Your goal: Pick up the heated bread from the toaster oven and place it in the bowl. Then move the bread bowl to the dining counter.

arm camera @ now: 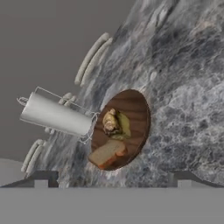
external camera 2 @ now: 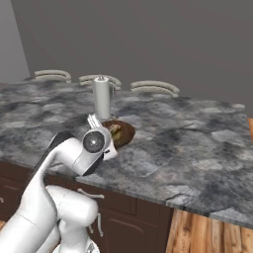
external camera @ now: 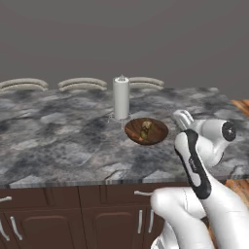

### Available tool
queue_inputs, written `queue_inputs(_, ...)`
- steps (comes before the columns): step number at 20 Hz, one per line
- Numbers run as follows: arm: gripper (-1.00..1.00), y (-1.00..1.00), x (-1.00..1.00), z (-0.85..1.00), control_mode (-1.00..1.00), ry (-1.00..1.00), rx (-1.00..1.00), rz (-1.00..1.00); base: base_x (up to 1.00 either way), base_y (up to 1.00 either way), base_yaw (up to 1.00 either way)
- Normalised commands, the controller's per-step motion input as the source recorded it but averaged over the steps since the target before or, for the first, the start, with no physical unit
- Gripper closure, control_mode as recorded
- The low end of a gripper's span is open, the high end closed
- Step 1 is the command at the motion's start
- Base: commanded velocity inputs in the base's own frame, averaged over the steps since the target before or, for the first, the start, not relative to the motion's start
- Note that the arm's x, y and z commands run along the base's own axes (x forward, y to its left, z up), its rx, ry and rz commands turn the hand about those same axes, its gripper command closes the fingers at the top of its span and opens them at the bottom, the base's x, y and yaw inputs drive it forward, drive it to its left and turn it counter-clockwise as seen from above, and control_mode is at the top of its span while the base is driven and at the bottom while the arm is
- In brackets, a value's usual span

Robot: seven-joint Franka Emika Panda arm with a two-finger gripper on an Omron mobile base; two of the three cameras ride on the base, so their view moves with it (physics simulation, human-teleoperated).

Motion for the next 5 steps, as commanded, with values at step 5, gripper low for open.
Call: queue_inputs(5,-1.0,0.0,-0.21,0.03,-1.0,-0.2,0.0,0.01,0.0,0.0,0.0)
